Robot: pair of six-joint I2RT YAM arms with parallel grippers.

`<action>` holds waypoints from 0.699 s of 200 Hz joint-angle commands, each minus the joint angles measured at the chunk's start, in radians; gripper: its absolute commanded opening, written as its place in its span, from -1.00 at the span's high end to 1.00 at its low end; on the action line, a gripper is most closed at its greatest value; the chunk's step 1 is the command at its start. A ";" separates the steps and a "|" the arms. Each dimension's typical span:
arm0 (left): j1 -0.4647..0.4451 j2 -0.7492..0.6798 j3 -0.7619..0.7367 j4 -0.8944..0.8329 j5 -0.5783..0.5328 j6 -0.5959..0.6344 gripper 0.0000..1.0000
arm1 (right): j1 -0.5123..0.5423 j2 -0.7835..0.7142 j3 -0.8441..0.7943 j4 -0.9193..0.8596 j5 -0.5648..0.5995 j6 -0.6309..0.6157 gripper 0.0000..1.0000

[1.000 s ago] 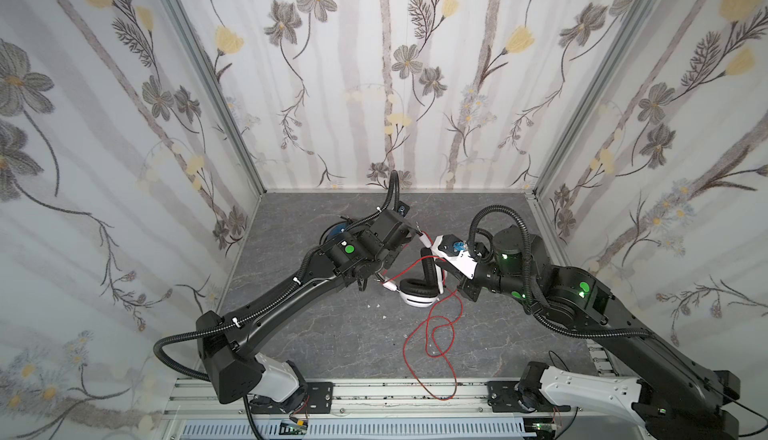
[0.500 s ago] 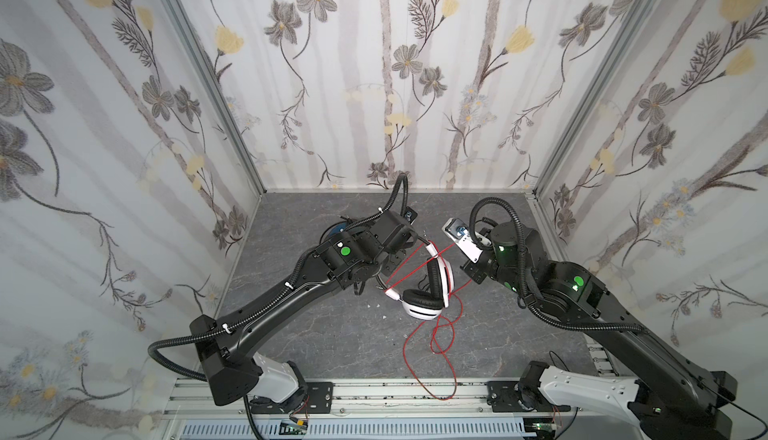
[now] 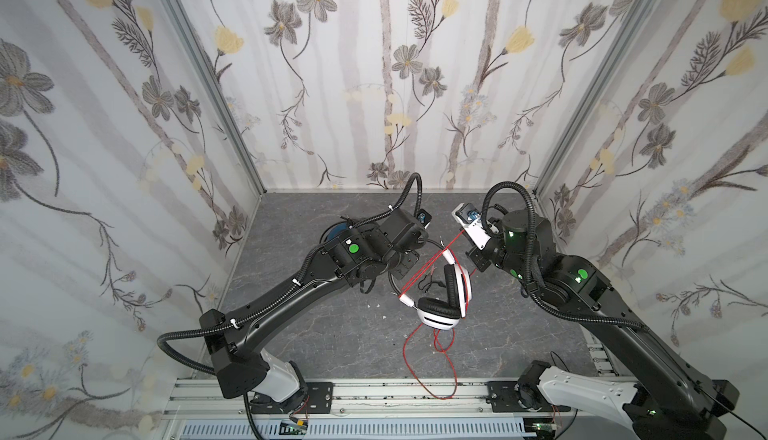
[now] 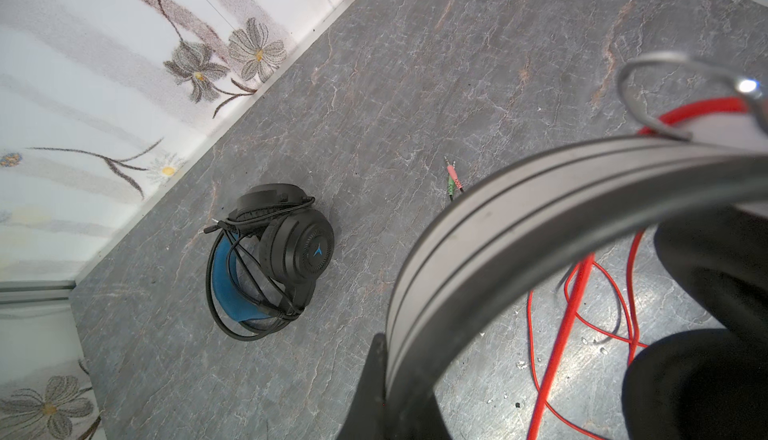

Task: Wrap the headphones

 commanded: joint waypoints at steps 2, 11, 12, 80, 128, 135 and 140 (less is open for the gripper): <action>-0.003 0.000 0.013 -0.024 0.015 0.003 1.00 | -0.014 -0.006 -0.022 0.088 0.010 0.032 0.89; -0.003 -0.002 0.016 -0.022 0.015 0.004 1.00 | -0.022 -0.011 -0.036 0.095 0.005 0.037 0.88; -0.003 -0.002 0.017 -0.023 0.016 0.003 1.00 | -0.023 -0.012 -0.037 0.095 0.005 0.038 0.89; -0.022 0.019 0.085 -0.008 0.053 -0.009 1.00 | -0.122 -0.035 -0.106 0.188 -0.149 0.108 0.68; -0.046 0.016 0.164 0.040 0.071 -0.041 1.00 | -0.201 -0.077 -0.182 0.299 -0.274 0.177 0.56; -0.048 0.016 0.177 0.047 0.072 -0.043 1.00 | -0.208 -0.082 -0.190 0.307 -0.280 0.184 0.56; -0.051 0.016 0.188 0.050 0.075 -0.044 1.00 | -0.213 -0.087 -0.202 0.317 -0.289 0.190 0.56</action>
